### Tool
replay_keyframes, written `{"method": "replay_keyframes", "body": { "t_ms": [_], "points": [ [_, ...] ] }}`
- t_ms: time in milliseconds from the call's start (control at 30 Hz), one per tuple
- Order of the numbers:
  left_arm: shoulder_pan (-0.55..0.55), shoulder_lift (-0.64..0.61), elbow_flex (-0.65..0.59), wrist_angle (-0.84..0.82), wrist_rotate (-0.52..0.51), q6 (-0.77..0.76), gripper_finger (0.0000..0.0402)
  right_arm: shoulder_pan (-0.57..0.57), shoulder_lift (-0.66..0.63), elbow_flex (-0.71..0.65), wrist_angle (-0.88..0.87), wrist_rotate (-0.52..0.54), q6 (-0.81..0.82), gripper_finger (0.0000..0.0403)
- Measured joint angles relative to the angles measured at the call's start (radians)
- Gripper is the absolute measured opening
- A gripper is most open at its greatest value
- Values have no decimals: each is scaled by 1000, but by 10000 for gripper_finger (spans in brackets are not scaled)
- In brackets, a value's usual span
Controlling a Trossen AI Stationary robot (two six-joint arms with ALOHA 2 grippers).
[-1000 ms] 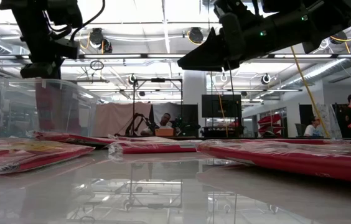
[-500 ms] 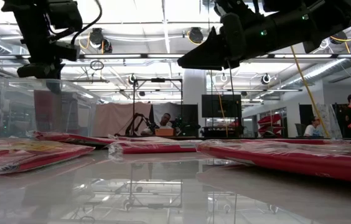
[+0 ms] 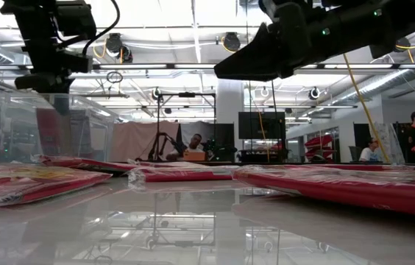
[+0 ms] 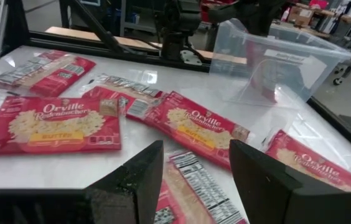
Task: Sort popcorn bags into baskets
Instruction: Put the red popcorn pack into the bin, then stack the red popcorn pack into the bin
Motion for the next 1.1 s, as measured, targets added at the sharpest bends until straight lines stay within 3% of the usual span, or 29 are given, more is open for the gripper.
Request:
{"method": "replay_keyframes", "body": {
  "t_ms": [167, 433, 600, 867, 1100],
  "points": [
    [0, 0, 0, 5, -3, -20, 77, 3, 0, 0, -11, 0, 28, 178],
    [0, 0, 1, 4, -45, -21, 177, 3, 0, 0, -12, 0, 27, 178],
    [0, 0, 56, -26, -180, -89, 205, 3, 0, 0, -19, 0, 35, 178],
    [0, -2, 199, -135, -186, -150, 181, 3, 0, 0, -27, 1, 41, 178],
    [0, -3, 199, -127, -114, -261, 143, 2, 0, 0, -24, 3, 81, 178]
  ]
}}
